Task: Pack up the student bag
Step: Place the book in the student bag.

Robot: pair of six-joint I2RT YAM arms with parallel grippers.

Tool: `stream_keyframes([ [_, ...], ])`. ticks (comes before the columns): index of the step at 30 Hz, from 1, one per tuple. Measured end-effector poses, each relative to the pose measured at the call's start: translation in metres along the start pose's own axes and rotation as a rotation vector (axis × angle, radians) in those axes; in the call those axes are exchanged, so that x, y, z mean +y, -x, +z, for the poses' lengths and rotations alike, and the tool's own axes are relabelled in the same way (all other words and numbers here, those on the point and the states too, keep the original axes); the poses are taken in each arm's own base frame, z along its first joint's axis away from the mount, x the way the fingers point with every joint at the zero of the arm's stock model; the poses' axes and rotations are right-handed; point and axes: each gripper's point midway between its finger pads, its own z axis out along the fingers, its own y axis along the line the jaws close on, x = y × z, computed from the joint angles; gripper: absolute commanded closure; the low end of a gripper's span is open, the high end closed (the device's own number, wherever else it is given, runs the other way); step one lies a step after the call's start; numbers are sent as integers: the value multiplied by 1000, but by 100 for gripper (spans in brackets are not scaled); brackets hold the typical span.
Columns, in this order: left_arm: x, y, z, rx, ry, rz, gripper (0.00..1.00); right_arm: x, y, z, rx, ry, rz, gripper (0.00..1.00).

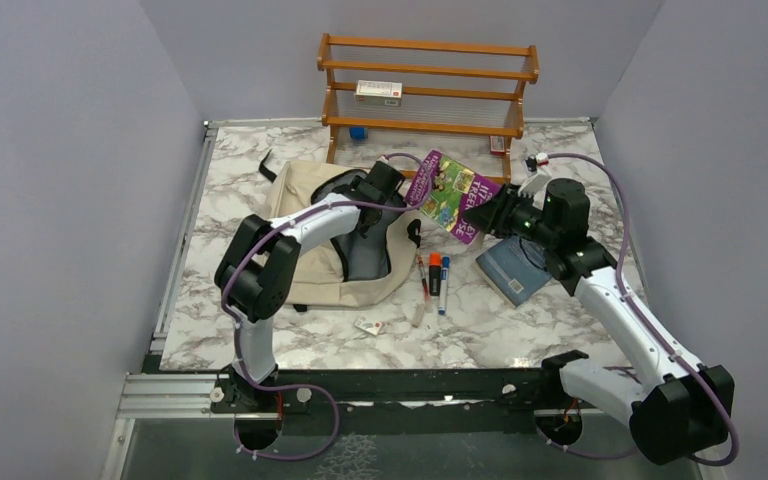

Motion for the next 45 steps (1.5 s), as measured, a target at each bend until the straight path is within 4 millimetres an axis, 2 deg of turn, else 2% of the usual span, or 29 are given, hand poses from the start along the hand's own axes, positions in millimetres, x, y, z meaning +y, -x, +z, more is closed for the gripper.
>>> stream_keyframes([
  [12,1,3,-3,-4,1,14,100,-4,-4,-3,-12,-26,47,99],
  [16,7,10,-13,-30,-1,-1,100,5,-5,2,7,32,94,100],
  [24,36,42,-50,-173,-4,-99,100,11,-23,25,147,109,217,99],
  [27,45,52,-64,-228,-20,-135,100,16,-24,33,190,138,261,100],
  [36,32,51,-69,-255,-105,-174,100,30,-16,60,241,198,304,100],
  [42,31,53,-73,-262,-114,-206,100,28,-38,92,331,186,324,99],
  [45,31,54,-74,-258,-118,-221,100,29,-49,101,365,187,323,99],
])
